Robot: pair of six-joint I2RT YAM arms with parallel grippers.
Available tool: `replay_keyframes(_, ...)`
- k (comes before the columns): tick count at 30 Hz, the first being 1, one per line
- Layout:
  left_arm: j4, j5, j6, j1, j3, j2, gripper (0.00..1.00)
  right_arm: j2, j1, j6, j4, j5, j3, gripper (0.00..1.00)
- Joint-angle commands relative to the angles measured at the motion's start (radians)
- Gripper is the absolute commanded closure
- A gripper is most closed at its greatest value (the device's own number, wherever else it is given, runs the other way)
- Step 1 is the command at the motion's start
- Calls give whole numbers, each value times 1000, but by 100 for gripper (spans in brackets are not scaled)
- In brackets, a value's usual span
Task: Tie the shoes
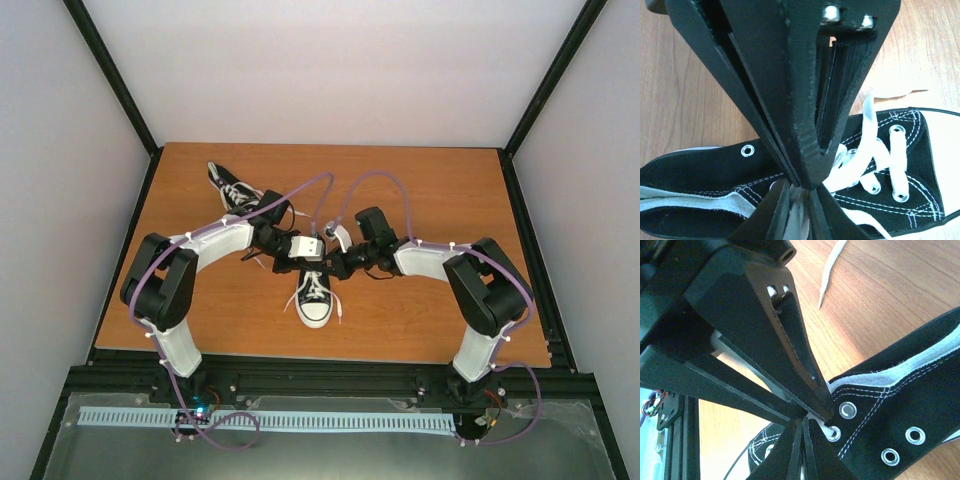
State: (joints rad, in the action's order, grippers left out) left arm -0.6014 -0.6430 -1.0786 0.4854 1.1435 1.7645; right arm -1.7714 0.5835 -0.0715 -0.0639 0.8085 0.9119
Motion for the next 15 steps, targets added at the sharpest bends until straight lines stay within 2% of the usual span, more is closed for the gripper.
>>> replay_keyframes(1,0,-33,-20,4,37,14,88,28,7,-25,-69,38,13,97)
replay_keyframes(6,-27,-36,-33,4,33,16,99,28,7,-36,-71,33,13,95)
replay_keyframes(10,-31,-46,-18,4,30,9,99,44,4,-29,-46,22,11,78)
replay_keyframes(15,-21,-37,-5,4,27,7,99,114,-43,-25,-45,29,-20,74)
